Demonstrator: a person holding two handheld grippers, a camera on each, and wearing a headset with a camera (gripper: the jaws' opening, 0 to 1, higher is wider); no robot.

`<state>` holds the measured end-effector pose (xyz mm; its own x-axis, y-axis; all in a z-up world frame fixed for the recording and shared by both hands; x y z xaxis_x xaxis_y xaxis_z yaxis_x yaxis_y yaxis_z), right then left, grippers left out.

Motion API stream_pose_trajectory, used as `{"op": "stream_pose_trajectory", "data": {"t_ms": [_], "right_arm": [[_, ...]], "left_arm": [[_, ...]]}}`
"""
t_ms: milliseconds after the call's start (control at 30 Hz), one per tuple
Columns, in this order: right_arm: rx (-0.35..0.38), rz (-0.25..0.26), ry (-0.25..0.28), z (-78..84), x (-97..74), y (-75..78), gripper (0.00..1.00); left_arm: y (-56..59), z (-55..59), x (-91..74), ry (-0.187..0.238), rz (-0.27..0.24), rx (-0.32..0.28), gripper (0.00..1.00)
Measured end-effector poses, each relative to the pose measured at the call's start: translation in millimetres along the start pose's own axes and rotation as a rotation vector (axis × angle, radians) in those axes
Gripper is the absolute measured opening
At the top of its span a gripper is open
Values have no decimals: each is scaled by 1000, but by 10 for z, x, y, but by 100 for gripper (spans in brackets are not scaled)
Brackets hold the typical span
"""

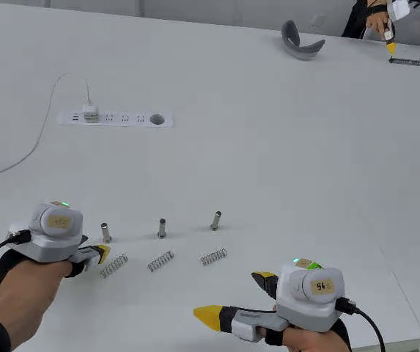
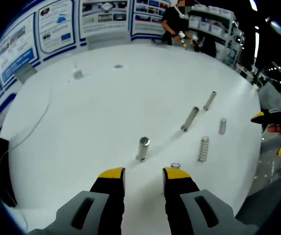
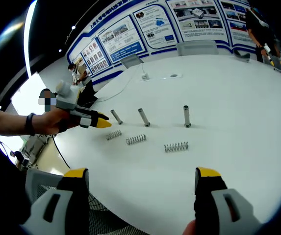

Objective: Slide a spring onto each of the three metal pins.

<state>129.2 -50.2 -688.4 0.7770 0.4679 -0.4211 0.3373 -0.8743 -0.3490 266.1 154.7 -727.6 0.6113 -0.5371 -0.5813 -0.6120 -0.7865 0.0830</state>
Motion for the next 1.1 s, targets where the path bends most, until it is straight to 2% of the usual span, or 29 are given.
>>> {"op": "stream_pose_trajectory", "data": {"t_ms": [233,300,433,533,933,1100], "right_arm": [[-7,-12,-2,1,38,0,91],[-11,-15,-3,0,47,1,91],[-14,-19,-3,-7,63,19,91],[-20,-22,-5,-14,79,26,91],[-38,-12,8,-73,120,96,91],[-51,-16,9,-84,127,100,92]], "left_arm": [[22,87,-129,-8,-1,-9,36],[62,89,-176,0,15,17,39],[51,98,-223,18,32,7,44],[88,84,-272,42,41,-19,47],[92,-40,-414,125,69,-32,60],[94,-76,-479,141,77,-30,63]]}}
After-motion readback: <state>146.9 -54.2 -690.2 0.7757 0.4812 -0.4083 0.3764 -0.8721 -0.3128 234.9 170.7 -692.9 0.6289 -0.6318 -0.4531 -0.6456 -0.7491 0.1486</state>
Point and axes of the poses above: the centre of the closed fingertips' face, and the gripper's own axes: x roughly forward along the fingers, y roughly to its right, z roughly out of its underside, the point moved 1 cm from there along -x, roughly backward along the fingers, and after that the axes turned 14 degrees about y, right-handed, at the moved point
